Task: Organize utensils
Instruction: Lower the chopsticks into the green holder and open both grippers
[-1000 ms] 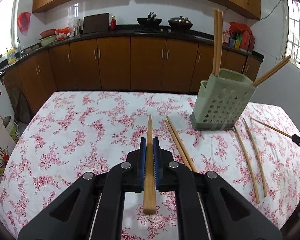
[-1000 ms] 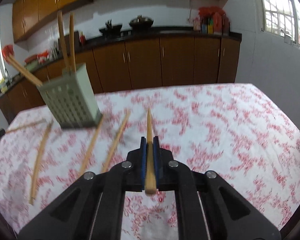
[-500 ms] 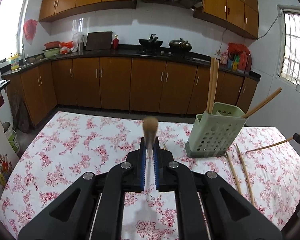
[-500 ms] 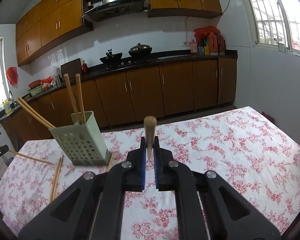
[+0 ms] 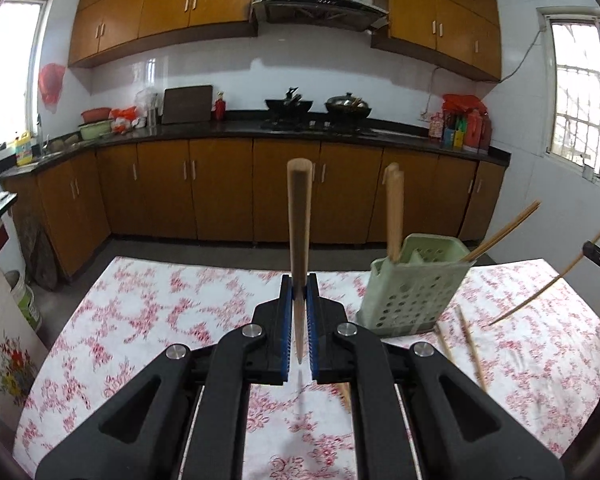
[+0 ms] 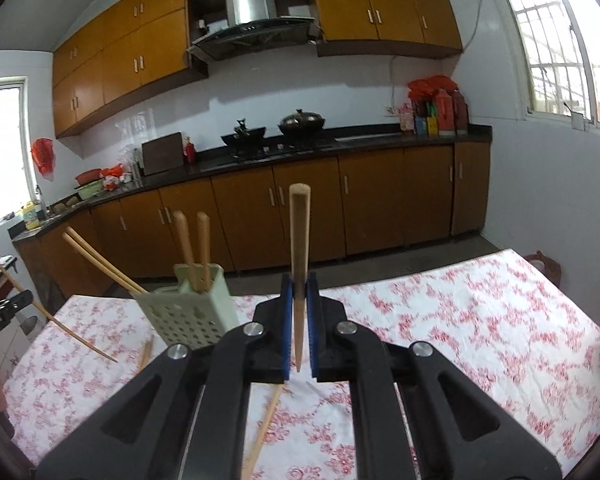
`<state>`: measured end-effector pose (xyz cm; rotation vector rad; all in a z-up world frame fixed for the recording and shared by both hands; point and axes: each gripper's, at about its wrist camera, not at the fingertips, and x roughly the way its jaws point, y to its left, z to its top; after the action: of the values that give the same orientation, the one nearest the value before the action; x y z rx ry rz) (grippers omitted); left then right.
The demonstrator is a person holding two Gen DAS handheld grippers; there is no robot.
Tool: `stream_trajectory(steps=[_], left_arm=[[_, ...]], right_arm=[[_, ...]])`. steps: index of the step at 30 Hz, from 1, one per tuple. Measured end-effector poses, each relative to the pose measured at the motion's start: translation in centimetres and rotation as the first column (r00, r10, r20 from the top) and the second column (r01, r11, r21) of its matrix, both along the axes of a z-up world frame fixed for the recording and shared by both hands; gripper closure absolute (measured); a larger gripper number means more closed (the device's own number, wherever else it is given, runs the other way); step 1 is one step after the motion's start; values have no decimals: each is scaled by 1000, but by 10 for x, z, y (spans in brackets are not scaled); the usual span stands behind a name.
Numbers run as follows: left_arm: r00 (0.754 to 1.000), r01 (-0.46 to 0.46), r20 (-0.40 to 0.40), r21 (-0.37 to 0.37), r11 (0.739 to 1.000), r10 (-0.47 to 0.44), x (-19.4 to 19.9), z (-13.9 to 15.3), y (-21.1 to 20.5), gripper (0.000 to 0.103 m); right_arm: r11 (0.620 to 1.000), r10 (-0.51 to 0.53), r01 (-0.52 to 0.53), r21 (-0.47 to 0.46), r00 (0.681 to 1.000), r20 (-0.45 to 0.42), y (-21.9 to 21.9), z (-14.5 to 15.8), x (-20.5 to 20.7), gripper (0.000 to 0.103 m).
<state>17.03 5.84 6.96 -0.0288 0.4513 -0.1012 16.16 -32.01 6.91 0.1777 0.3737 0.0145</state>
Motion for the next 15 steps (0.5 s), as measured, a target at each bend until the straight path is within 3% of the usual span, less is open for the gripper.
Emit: stream_trajectory(steps=[7, 15], left_arm=[[995, 94, 15, -41, 995, -94, -11, 31, -16, 96], [984, 148, 102, -38, 988, -143, -18, 74, -44, 96]], right_arm=[[993, 107, -107, 58, 994, 12, 10, 37, -6, 95], [975, 200, -207, 80, 976, 90, 28, 78, -16, 95]])
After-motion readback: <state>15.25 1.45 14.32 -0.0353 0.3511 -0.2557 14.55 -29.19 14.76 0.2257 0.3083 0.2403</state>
